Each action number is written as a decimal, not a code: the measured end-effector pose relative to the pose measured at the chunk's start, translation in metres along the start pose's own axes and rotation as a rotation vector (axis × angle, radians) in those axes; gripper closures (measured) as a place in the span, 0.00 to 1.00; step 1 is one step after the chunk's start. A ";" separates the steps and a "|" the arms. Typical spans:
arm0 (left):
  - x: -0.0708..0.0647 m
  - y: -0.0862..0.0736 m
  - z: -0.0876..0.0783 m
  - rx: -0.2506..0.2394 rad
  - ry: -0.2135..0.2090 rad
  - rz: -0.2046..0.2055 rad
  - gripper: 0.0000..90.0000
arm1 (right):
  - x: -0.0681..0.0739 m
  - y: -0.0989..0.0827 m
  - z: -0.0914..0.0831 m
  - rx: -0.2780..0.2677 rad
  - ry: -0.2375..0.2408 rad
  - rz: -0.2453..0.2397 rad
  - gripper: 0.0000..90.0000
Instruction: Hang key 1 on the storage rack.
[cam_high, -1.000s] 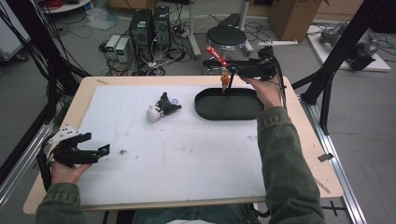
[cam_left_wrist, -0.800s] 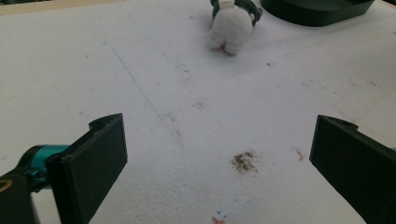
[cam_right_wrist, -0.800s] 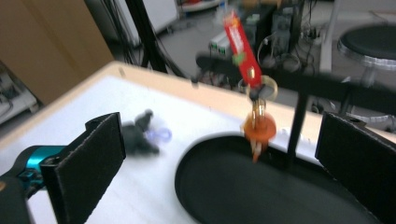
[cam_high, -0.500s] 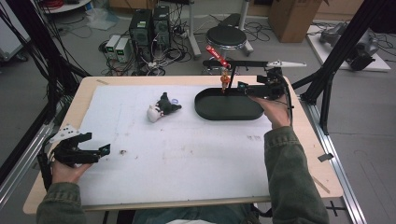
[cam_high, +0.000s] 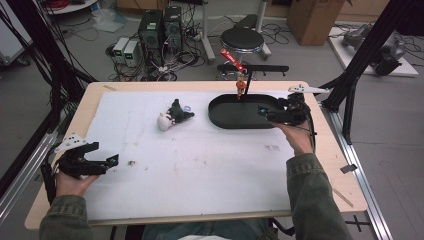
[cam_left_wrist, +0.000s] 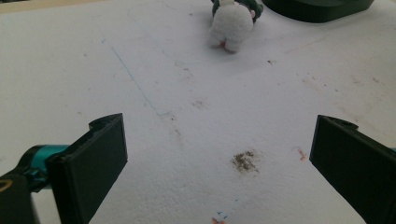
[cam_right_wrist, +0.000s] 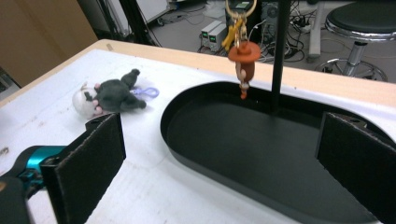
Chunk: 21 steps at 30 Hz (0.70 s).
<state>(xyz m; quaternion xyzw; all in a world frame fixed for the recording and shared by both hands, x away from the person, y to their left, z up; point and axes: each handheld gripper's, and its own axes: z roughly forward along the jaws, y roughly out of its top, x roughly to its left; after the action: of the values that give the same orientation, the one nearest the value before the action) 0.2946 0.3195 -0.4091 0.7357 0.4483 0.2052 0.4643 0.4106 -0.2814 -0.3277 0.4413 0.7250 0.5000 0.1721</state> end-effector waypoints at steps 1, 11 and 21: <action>0.000 0.000 0.000 0.001 0.000 0.000 0.05 | 0.000 -0.003 0.000 -0.002 0.000 -0.004 0.01; -0.002 0.000 0.002 0.014 -0.005 0.009 0.05 | 0.006 -0.024 -0.008 -0.007 -0.018 -0.032 0.01; -0.004 0.002 0.004 0.016 -0.013 0.013 0.05 | 0.007 -0.044 -0.018 -0.024 -0.026 -0.027 0.01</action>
<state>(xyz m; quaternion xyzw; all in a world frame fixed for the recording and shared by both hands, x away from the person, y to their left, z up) 0.2962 0.3135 -0.4091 0.7438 0.4419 0.1998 0.4599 0.3744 -0.2909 -0.3569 0.4359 0.7225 0.5005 0.1934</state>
